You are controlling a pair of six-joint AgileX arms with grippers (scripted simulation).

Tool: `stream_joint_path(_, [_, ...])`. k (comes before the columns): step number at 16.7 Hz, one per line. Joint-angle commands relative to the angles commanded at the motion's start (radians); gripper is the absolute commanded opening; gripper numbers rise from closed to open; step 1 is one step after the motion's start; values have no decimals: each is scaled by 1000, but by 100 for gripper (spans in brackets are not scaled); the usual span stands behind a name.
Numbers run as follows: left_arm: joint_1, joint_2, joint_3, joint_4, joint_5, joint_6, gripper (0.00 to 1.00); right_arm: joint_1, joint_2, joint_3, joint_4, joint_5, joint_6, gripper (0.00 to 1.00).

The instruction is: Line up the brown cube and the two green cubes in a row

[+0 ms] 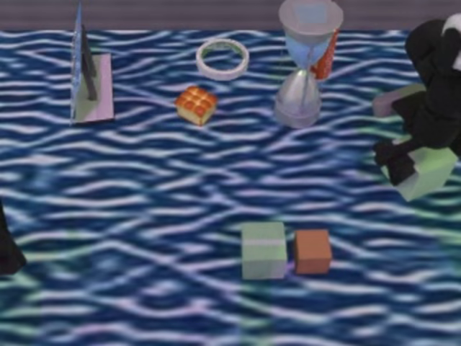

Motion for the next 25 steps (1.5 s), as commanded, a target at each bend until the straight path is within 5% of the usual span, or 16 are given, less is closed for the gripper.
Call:
stream_joint_path(7, [0, 0, 0, 0, 0, 0, 100, 0, 0, 0, 0, 0, 0, 0])
stream_joint_path(16, [0, 0, 0, 0, 0, 0, 100, -2, -9, 4, -6, 0, 1, 0])
stream_joint_path(25, [0, 0, 0, 0, 0, 0, 100, 6, -85, 159, -238, -1, -1, 0])
